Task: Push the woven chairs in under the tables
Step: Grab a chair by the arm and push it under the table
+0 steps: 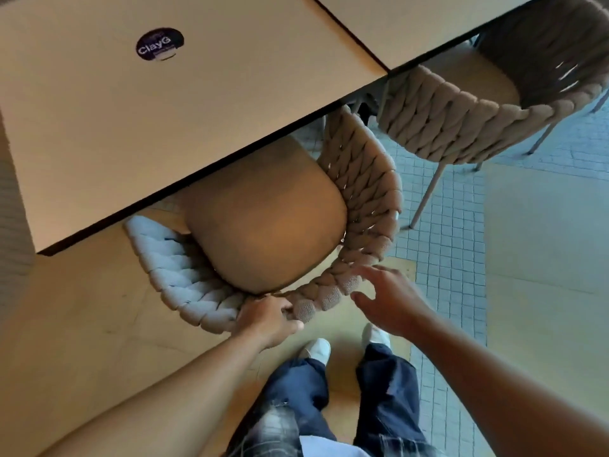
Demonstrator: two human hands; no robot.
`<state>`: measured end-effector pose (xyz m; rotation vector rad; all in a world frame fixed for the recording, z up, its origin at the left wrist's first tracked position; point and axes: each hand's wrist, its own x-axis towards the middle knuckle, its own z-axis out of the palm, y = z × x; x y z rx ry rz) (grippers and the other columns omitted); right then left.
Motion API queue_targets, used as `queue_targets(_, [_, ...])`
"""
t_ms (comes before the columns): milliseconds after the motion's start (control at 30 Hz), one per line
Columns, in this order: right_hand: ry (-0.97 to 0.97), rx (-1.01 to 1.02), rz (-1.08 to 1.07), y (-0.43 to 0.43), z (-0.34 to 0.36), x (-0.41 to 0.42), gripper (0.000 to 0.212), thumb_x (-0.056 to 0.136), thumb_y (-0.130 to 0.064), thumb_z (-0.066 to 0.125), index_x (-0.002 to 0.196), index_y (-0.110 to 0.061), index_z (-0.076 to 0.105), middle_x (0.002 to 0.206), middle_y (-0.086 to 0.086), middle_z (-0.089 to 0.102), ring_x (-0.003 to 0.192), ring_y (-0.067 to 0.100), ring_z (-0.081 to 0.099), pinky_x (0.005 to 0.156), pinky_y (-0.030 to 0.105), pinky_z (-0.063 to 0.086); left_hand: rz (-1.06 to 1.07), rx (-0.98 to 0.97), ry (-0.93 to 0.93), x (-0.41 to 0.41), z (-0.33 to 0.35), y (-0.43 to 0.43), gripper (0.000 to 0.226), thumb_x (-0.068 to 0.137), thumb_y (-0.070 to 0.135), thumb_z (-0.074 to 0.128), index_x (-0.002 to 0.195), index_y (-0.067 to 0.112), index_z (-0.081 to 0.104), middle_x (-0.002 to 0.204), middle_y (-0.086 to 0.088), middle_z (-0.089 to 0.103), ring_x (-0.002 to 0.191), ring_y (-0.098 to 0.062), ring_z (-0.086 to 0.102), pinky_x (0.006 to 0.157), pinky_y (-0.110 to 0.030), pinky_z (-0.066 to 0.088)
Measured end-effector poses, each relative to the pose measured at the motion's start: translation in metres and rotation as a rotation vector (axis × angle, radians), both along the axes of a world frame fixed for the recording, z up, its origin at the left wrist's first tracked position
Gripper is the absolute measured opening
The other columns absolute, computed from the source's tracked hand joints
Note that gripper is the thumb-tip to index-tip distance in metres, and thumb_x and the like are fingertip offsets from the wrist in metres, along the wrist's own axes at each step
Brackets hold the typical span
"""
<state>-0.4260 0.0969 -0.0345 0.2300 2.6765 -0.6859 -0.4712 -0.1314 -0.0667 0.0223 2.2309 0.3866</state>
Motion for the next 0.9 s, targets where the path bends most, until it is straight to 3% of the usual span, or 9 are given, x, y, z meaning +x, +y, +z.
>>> queue_targets(100, [0.038, 0.017, 0.132, 0.014, -0.008, -0.019, 0.045, 0.086, -0.038, 0.062, 0.131, -0.031, 0.058, 0.133, -0.007, 0.061, 0.121, 0.018, 0.056, 0.095, 0.041, 0.047, 0.045, -0.092, 0.013, 0.004, -0.003, 0.009, 0.08, 0.046, 0.075, 0.057, 0.119, 0.043, 0.06, 0.12, 0.003, 0.063, 0.111, -0.024, 0.057, 0.091, -0.04, 0.05])
queue_targets(233, [0.102, 0.051, 0.328, 0.032, -0.013, -0.039, 0.041, 0.087, -0.042, 0.063, 0.127, -0.034, 0.059, 0.128, -0.011, 0.062, 0.12, 0.019, 0.054, 0.098, 0.037, 0.039, 0.075, -0.187, 0.097, 0.011, 0.005, 0.026, 0.055, 0.071, 0.059, 0.064, 0.119, 0.031, 0.063, 0.122, 0.0, 0.062, 0.118, -0.026, 0.053, 0.098, -0.034, 0.038])
queue_targets(433, [0.064, 0.111, 0.555, 0.052, -0.028, -0.067, 0.06, 0.079, -0.058, 0.065, 0.135, -0.038, 0.052, 0.138, -0.012, 0.056, 0.132, 0.015, 0.045, 0.112, 0.042, 0.026, 0.119, -0.201, 0.176, 0.024, -0.011, 0.031, 0.056, 0.069, 0.061, 0.061, 0.111, 0.025, 0.066, 0.117, 0.002, 0.063, 0.112, -0.023, 0.054, 0.101, -0.039, 0.031])
queue_targets(567, [0.014, 0.233, 0.71, 0.059, -0.039, -0.077, 0.076, 0.07, -0.071, 0.065, 0.138, -0.042, 0.046, 0.141, -0.014, 0.052, 0.133, 0.012, 0.044, 0.118, 0.045, 0.015, 0.121, -0.211, 0.275, 0.032, -0.021, 0.031, 0.049, 0.069, 0.059, 0.063, 0.106, 0.026, 0.066, 0.116, 0.005, 0.061, 0.115, -0.022, 0.053, 0.107, -0.044, 0.018])
queue_targets(700, [0.02, 0.313, 0.795, 0.056, -0.047, -0.082, 0.082, 0.066, -0.077, 0.064, 0.138, -0.041, 0.045, 0.137, -0.016, 0.054, 0.131, 0.012, 0.044, 0.115, 0.042, 0.015, 0.143, -0.245, 0.311, 0.039, -0.023, 0.027, 0.045, 0.075, 0.052, 0.066, 0.116, 0.034, 0.061, 0.131, 0.006, 0.054, 0.134, -0.025, 0.035, 0.115, -0.052, -0.002])
queue_targets(800, [0.069, 0.318, 0.797, 0.054, -0.056, -0.082, 0.075, 0.067, -0.079, 0.061, 0.132, -0.042, 0.051, 0.127, -0.017, 0.061, 0.125, 0.013, 0.048, 0.111, 0.04, 0.018, 0.15, -0.265, 0.331, 0.04, -0.027, 0.019, 0.046, 0.078, 0.052, 0.067, 0.121, 0.039, 0.057, 0.135, 0.006, 0.053, 0.143, -0.028, 0.021, 0.114, -0.056, -0.003])
queue_targets(900, [0.161, 0.317, 0.75, 0.054, -0.065, -0.078, 0.065, 0.061, -0.079, 0.066, 0.115, -0.044, 0.064, 0.104, -0.016, 0.07, 0.106, 0.017, 0.058, 0.1, 0.039, 0.028, 0.172, -0.249, 0.344, 0.04, -0.031, 0.014, 0.044, 0.079, 0.049, 0.069, 0.12, 0.043, 0.057, 0.135, 0.01, 0.054, 0.144, -0.026, 0.019, 0.113, -0.058, -0.004])
